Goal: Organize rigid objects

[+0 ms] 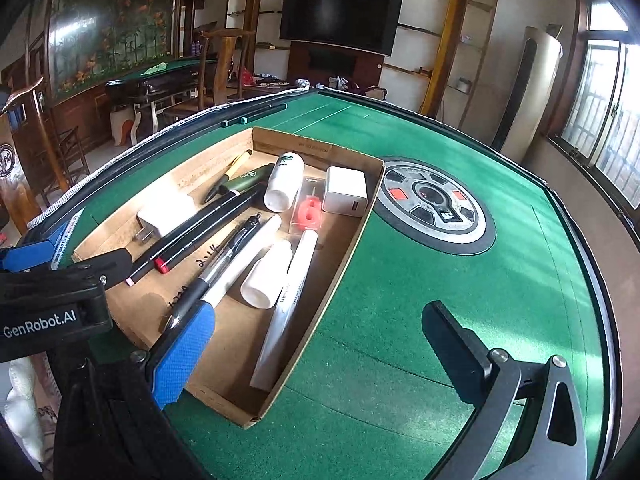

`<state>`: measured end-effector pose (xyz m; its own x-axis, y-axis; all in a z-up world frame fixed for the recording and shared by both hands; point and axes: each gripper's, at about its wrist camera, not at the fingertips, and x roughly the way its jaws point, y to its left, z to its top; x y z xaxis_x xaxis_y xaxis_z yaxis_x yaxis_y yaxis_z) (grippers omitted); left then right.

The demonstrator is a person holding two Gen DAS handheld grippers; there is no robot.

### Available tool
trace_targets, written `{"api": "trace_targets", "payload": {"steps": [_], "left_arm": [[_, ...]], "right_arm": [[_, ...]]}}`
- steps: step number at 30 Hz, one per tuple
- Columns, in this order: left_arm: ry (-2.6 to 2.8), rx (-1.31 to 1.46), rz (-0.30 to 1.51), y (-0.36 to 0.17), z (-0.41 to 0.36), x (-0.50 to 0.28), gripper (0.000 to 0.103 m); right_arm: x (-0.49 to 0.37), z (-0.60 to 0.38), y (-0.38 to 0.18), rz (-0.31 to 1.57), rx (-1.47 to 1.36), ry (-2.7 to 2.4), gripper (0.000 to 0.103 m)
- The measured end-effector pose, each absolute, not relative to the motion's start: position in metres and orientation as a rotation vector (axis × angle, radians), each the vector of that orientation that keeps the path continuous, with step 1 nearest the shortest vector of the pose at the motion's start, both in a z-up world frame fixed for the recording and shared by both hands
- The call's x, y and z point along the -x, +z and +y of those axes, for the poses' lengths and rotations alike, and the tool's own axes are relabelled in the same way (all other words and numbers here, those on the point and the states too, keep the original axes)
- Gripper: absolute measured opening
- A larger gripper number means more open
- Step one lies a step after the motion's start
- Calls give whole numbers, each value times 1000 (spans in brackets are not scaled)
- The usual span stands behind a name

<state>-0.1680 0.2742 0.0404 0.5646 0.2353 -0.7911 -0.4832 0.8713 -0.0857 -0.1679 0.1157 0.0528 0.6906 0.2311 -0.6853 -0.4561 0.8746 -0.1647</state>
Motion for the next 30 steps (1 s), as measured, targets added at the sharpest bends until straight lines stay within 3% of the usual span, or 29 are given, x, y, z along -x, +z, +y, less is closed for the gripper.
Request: {"api": "trace_targets", "payload": {"steps": [30], "left_arm": [[385, 305, 912, 37, 260, 169, 102]], "right_arm": [[165, 106, 52, 717, 308, 346, 103]]}}
